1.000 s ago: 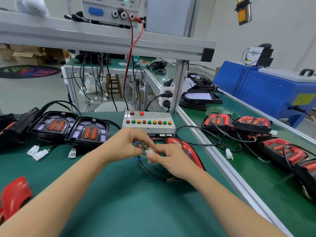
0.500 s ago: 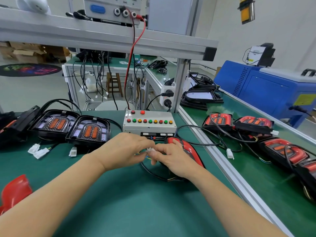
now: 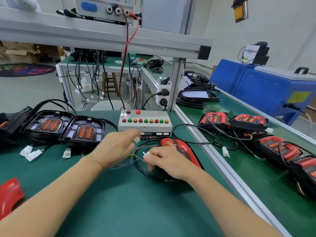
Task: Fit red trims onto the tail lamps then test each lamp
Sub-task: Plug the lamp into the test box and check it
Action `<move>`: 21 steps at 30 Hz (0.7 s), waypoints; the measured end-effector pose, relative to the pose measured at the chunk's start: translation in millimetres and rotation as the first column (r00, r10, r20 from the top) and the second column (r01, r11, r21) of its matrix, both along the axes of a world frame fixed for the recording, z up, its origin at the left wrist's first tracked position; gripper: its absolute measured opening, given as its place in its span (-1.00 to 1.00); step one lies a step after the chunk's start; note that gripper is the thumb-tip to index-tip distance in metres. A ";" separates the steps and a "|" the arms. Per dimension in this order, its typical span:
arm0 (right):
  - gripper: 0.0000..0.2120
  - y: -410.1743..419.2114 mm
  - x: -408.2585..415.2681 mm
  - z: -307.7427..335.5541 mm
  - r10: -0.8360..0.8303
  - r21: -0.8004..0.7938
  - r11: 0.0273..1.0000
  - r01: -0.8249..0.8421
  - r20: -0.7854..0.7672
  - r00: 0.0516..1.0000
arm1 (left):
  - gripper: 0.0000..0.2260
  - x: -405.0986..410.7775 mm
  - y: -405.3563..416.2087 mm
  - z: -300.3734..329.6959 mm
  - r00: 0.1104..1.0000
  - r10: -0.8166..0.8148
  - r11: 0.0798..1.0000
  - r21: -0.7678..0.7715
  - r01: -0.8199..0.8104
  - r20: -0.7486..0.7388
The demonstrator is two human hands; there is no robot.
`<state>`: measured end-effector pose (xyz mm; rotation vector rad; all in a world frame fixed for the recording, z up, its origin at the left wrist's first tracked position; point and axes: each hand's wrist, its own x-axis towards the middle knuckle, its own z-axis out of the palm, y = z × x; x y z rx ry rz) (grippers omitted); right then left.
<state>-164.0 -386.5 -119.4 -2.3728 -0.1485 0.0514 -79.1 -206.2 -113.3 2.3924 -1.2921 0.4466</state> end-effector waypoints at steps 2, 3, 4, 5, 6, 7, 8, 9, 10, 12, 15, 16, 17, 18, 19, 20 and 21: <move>-0.72 1.3 -3.0 -3.8 0.002 0.013 1.000 -0.002 0.006 1.000 | -0.60 10.6 6.1 -2.7 0.998 -0.005 0.998 0.068 0.000 0.066; -0.75 3.3 -3.7 -5.7 -0.002 0.025 1.000 0.002 0.017 1.000 | -0.62 13.3 6.8 -5.2 0.995 -0.012 0.993 0.120 0.001 0.095; -0.79 6.1 -4.0 -6.9 -0.001 0.028 1.000 0.000 0.029 1.000 | -0.65 15.4 5.9 -9.1 0.995 -0.019 0.983 0.186 0.001 0.097; -0.83 8.6 -4.0 -8.4 0.007 0.013 1.000 -0.008 0.037 0.999 | -0.66 16.8 4.0 -13.0 0.997 -0.021 0.966 0.259 0.002 0.072; -0.86 10.3 -4.1 -9.9 0.018 -0.015 1.000 -0.017 0.048 0.999 | -0.63 17.2 2.1 -17.3 1.000 -0.017 0.943 0.333 0.015 0.005; -0.88 10.2 -4.3 -11.0 0.024 -0.046 0.999 -0.021 0.067 0.997 | -0.58 16.9 0.4 -20.6 0.997 0.011 0.922 0.387 0.020 -0.078; -0.90 9.1 -5.1 -11.0 0.022 -0.072 0.997 -0.015 0.089 0.996 | -0.52 16.5 -0.8 -23.1 0.989 0.048 0.913 0.408 0.014 -0.141; -0.92 6.3 -5.4 -10.7 0.010 -0.100 0.995 0.002 0.113 0.994 | -0.46 15.0 -2.0 -24.0 0.987 0.065 0.911 0.411 0.001 -0.148; -0.93 3.0 -6.0 -10.3 -0.003 -0.134 0.991 0.022 0.135 0.991 | -0.41 11.5 -2.8 -23.3 0.992 0.079 0.907 0.421 -0.029 -0.101; -0.93 -2.9 -7.6 -10.7 -0.029 -0.190 0.979 0.066 0.189 0.982 | -0.30 -1.3 -3.7 -19.7 0.995 0.084 0.912 0.399 -0.098 0.052; -0.84 -12.0 -11.9 -10.3 -0.138 -0.089 0.980 0.177 0.335 0.932 | -0.32 -27.4 -5.7 -8.4 0.981 0.025 0.955 0.286 -0.080 0.190; -0.76 -16.3 -13.0 -8.8 -0.199 -0.069 0.968 0.242 0.380 0.904 | -0.41 -32.3 -6.2 -10.4 0.977 -0.023 0.972 0.233 -0.027 0.212; -0.69 -22.1 -13.3 -6.8 -0.262 -0.097 0.941 0.325 0.402 0.878 | -0.52 -36.9 -6.1 -12.9 0.983 -0.060 0.975 0.221 0.021 0.172; -0.63 -29.2 -13.5 -5.4 -0.324 -0.174 0.894 0.413 0.387 0.863 | -0.58 -41.0 -7.0 -14.8 0.992 -0.075 0.973 0.225 0.051 0.098; -0.56 -37.5 -13.9 -5.2 -0.388 -0.295 0.822 0.487 0.335 0.858 | -0.57 -44.4 -9.5 -17.9 0.998 -0.059 0.964 0.260 0.056 0.004; -0.51 -45.4 -14.9 -5.6 -0.451 -0.427 0.738 0.523 0.265 0.852 | -0.53 -45.7 -11.5 -24.4 0.998 -0.025 0.950 0.311 0.041 -0.057; -0.46 -52.1 -16.0 -6.4 -0.508 -0.530 0.665 0.526 0.195 0.839 | -0.49 -46.2 -13.7 -29.7 0.997 0.006 0.932 0.362 0.021 -0.075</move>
